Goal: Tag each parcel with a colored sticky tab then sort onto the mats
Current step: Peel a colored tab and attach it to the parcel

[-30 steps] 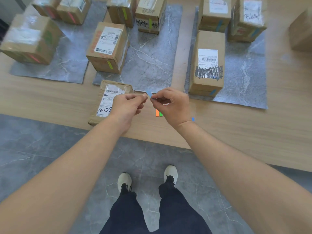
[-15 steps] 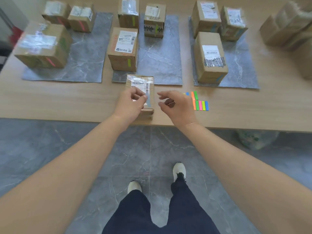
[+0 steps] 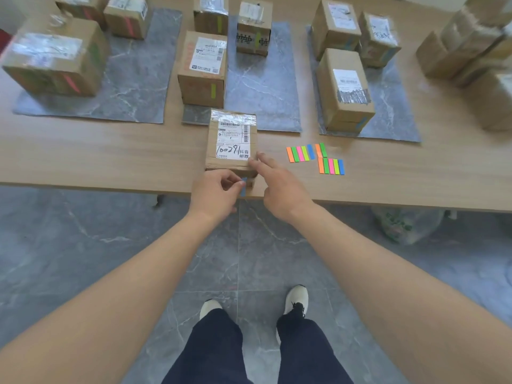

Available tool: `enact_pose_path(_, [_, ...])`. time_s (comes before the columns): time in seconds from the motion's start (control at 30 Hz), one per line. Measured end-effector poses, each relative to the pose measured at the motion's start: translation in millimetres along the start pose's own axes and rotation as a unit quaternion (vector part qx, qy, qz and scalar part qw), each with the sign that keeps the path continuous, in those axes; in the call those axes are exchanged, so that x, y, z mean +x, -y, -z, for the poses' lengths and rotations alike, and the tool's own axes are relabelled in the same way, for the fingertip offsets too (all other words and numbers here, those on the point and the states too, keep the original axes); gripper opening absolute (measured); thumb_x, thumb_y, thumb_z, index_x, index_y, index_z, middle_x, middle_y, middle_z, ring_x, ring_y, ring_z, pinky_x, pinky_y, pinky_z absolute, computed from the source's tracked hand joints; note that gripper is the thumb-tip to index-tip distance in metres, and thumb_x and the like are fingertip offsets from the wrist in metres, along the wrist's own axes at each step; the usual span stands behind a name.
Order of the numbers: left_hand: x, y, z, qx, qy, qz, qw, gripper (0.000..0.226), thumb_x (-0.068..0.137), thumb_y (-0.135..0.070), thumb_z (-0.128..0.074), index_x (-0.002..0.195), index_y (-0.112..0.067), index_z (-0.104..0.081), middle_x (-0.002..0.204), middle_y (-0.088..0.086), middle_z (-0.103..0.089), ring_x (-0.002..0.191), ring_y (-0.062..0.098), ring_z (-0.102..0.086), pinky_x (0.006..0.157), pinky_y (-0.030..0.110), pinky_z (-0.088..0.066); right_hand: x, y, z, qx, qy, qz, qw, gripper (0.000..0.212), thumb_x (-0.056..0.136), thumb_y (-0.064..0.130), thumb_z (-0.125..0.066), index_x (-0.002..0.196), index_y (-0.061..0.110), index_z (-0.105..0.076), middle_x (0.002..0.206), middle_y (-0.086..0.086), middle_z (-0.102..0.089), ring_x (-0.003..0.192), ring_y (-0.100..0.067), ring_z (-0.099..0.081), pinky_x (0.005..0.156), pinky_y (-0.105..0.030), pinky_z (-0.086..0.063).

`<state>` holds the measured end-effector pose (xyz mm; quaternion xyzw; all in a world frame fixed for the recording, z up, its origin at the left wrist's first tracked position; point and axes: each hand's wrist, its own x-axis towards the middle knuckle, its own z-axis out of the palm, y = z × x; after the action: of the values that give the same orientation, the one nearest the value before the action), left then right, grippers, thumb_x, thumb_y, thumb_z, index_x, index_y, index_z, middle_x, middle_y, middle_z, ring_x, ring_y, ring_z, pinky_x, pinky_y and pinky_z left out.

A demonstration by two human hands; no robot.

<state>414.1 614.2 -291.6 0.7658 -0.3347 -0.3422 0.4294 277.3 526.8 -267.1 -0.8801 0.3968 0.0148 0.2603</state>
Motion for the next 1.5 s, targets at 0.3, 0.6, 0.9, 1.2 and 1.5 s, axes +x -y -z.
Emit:
enact_pose_path(0.3, [6, 2, -23, -0.052, -0.085, 0.052, 0.994, 0.014, 0.086, -0.019, -0.077, 0.072, -0.025, -0.075, 0.072, -0.008, -0.073, 0.067, 0.020, -0.072, 0.054, 0.038, -0.062, 3, -12, -8, 0.012, -0.016, 0.031, 0.999, 0.083, 0.086, -0.017, -0.047, 0.159, 0.021, -0.035, 0.170, 0.005, -0.019, 0.149, -0.026, -0.035, 0.119, -0.040, -0.035])
enact_pose_path(0.6, [12, 1, -37, -0.070, -0.174, 0.117, 0.975, 0.025, 0.071, -0.035, -0.086, 0.057, -0.021, -0.071, 0.057, -0.007, -0.070, 0.051, 0.013, -0.069, 0.062, 0.043, -0.063, 7, -14, 3, -0.010, 0.009, 0.032, 0.999, 0.075, 0.092, -0.009, -0.048, 0.159, 0.024, -0.035, 0.170, 0.006, -0.019, 0.146, -0.027, -0.038, 0.111, -0.044, -0.044])
enact_pose_path(0.9, [16, 14, 11, 0.002, -0.215, 0.209, 0.954, 0.017, 0.066, -0.019, -0.077, 0.069, -0.012, -0.061, 0.073, 0.003, -0.065, 0.076, 0.027, -0.068, 0.075, 0.040, -0.059, 12, -9, -6, 0.071, -0.035, 0.018, 0.997, 0.061, 0.094, -0.005, -0.047, 0.150, 0.020, -0.048, 0.164, 0.004, -0.033, 0.141, -0.022, -0.044, 0.110, -0.041, -0.045])
enact_pose_path(1.2, [25, -14, 42, -0.177, -0.130, 0.173, 0.960, 0.050, 0.085, -0.041, -0.038, 0.120, -0.022, -0.068, 0.118, -0.004, -0.068, 0.110, 0.019, -0.065, 0.099, 0.036, -0.050, 27, 27, -4, 0.488, -0.083, -0.245, 0.834, 0.048, 0.108, 0.032, -0.036, 0.156, 0.025, -0.040, 0.153, 0.010, -0.046, 0.138, -0.011, -0.040, 0.113, -0.029, -0.033])
enact_pose_path(1.5, [29, -28, 45, -0.213, -0.043, 0.123, 0.968, 0.044, 0.103, -0.033, -0.029, 0.101, -0.023, -0.072, 0.091, -0.016, -0.076, 0.100, 0.013, -0.068, 0.086, 0.027, -0.051, 36, 47, 13, 0.504, -0.077, -0.288, 0.811, 0.036, 0.105, 0.030, -0.034, 0.111, 0.014, -0.065, 0.096, 0.007, -0.066, 0.082, -0.008, -0.053, 0.064, -0.026, -0.035])
